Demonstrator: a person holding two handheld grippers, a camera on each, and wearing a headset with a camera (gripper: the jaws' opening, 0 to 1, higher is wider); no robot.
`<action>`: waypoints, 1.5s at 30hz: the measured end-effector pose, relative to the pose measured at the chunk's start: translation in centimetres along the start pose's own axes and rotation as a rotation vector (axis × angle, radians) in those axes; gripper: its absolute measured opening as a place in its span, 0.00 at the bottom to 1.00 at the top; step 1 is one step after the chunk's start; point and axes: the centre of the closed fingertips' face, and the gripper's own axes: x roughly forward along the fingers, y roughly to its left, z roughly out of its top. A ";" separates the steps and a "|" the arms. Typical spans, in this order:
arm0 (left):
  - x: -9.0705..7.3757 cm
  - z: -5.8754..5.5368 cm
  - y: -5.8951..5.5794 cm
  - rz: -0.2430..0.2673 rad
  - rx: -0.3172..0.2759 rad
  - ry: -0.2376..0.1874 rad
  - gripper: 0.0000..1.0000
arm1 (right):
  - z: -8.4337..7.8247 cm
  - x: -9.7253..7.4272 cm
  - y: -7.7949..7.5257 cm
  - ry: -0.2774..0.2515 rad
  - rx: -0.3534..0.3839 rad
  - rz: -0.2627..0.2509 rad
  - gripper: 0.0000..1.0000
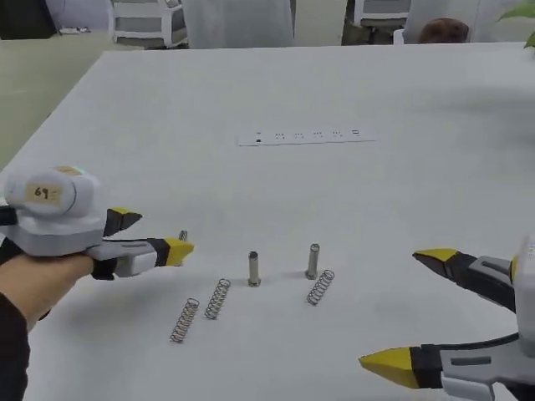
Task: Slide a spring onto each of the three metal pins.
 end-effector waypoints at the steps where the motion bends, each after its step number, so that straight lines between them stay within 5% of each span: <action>1: 0.3 0.0 0.1 0.008 -0.001 0.009 0.52 | 0.0 0.0 0.0 0.000 0.001 0.000 0.90; 16: 2.2 -0.8 0.6 0.043 0.020 0.081 0.33 | -0.4 0.1 0.1 0.009 0.013 0.007 0.90; 26: 3.3 -1.2 0.0 0.029 0.037 0.114 0.22 | -0.5 0.2 0.1 0.012 0.021 0.009 0.90; 45: 4.6 -2.6 0.2 0.045 0.030 0.190 0.14 | -0.8 0.2 0.1 0.015 0.027 0.009 0.90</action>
